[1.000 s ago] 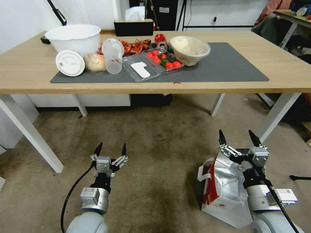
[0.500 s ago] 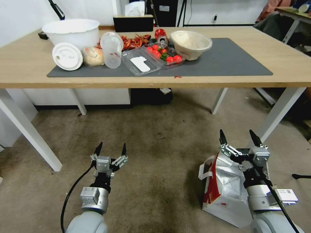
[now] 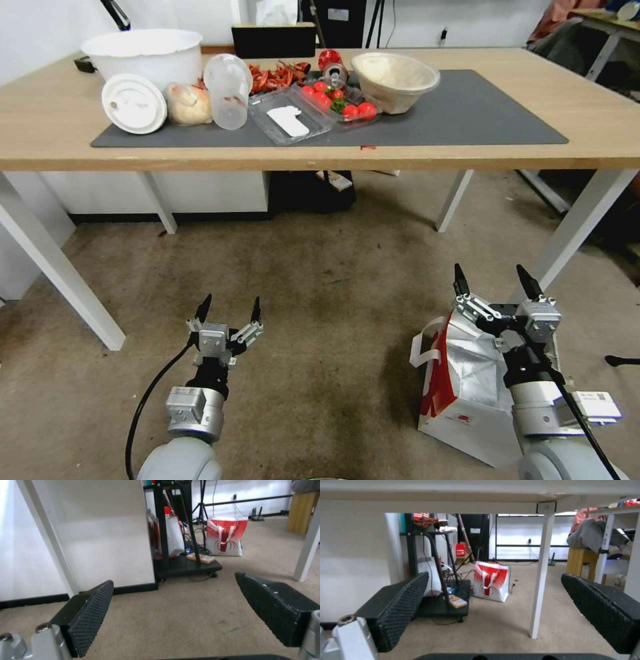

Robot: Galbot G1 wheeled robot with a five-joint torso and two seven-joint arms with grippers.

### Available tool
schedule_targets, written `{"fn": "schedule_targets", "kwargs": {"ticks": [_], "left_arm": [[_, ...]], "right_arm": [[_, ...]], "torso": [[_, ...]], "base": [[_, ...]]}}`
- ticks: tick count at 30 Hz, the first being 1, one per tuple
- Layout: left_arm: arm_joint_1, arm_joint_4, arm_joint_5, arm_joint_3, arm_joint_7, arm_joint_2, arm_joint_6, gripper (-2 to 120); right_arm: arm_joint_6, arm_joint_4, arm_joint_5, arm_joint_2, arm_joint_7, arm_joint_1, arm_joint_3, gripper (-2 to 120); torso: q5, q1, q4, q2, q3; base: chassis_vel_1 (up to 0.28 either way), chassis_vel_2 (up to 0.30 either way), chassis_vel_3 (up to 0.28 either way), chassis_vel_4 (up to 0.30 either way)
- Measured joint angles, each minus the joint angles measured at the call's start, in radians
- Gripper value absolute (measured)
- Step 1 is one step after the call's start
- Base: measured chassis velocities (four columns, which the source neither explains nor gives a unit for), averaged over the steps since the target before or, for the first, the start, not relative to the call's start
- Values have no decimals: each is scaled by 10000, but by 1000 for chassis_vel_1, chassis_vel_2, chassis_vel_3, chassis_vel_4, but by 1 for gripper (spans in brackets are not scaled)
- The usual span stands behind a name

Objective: Pick up the food delivery bag from the floor and place it on the table.

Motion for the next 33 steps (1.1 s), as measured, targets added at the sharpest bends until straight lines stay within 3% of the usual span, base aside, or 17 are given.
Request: {"fn": "schedule_targets", "kwargs": {"ticks": [22, 27, 33], "left_arm": [[-61, -12, -23, 68, 12, 3, -15, 93], [-155, 110, -81, 54, 5, 69, -60, 93], [-335, 529, -321, 212, 103, 36, -759, 93]], "right_arm": [[33, -185, 39, -122, 63, 7, 166, 100], [25, -237, 43, -116, 95, 30, 308, 100], [190, -435, 69, -260, 155, -175, 586, 100]], "torso": [[0, -76, 0, -845, -759], [-1, -100, 1, -953, -758], [0, -107, -1, -975, -758]], "base": [[0, 0, 0, 0], [0, 0, 0, 0], [0, 0, 0, 0]]}}
